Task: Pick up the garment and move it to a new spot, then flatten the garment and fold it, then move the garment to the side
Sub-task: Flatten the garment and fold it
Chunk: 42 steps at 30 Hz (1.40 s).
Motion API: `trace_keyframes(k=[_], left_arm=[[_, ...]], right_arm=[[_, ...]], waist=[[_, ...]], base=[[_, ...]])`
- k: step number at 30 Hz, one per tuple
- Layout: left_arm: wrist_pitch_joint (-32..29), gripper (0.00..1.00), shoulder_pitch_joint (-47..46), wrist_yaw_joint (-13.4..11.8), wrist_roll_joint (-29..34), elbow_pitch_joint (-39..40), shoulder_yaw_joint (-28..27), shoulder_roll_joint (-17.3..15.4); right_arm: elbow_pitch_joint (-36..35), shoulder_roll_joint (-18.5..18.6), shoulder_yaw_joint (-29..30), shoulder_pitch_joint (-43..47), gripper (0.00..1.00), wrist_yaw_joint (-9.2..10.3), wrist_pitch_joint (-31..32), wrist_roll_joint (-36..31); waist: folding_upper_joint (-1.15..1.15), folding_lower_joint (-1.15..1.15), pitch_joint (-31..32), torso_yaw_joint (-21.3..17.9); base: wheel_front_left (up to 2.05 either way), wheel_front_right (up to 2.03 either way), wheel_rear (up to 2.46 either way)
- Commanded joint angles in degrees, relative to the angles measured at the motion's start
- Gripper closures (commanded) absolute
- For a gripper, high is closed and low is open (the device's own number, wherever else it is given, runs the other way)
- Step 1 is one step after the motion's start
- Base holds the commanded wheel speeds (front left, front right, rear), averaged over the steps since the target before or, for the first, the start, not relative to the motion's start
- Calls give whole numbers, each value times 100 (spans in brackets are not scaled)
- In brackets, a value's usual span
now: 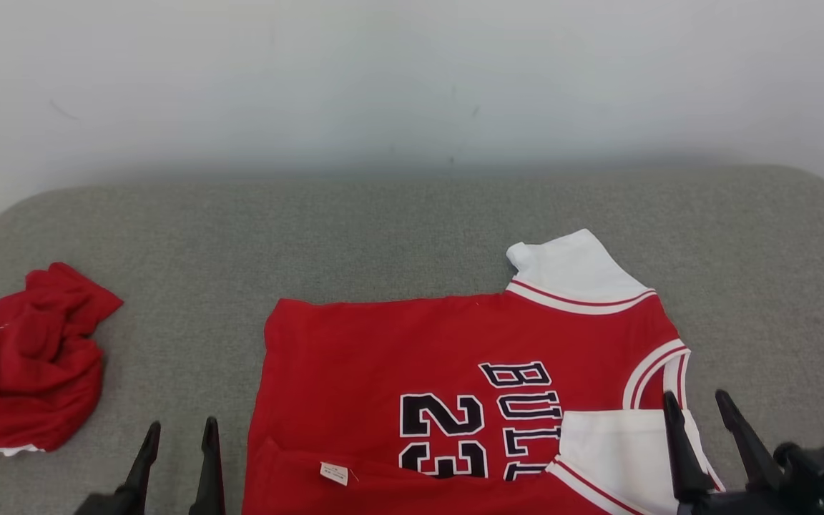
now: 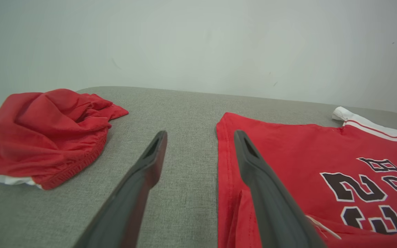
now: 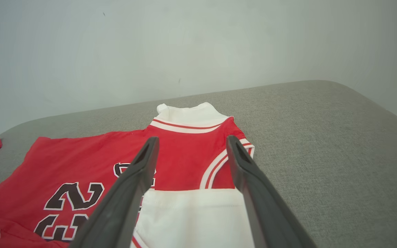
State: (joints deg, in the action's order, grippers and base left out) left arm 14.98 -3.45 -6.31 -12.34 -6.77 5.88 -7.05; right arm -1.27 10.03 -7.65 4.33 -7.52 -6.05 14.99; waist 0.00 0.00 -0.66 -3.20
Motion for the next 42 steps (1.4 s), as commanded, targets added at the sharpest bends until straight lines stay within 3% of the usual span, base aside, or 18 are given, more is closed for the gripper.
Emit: trace_keyframes(k=[1,12,17,26,42], left_arm=[[-56,0,-218,86,-121,-117,-23,-54],[-1212,0,-2054,806,-761,-898,-41,-308],[-1702,0,-2655,953,-1208,-1151,-218,-331],[-2262,0,-3368,1064,-1489,-1755,-243,-544],[-2476,0,-3261,973,-1431,-2250,-23,-553]], right_arm=[[14,25,-49,-192,0,5,9,-7],[700,168,-449,-1977,0,5,-65,181],[1090,186,-664,-2691,0,5,-193,278],[1953,110,-1107,-3669,0,5,-588,474],[2658,72,-1309,-4018,0,5,-871,670]], waist=[[0,0,-126,-93],[0,0,-1053,-484],[0,0,-1398,-664],[0,0,-1675,-913],[0,0,-1621,-897]], base=[[0,0,0],[0,0,0],[0,0,0],[0,0,0],[0,0,0]])
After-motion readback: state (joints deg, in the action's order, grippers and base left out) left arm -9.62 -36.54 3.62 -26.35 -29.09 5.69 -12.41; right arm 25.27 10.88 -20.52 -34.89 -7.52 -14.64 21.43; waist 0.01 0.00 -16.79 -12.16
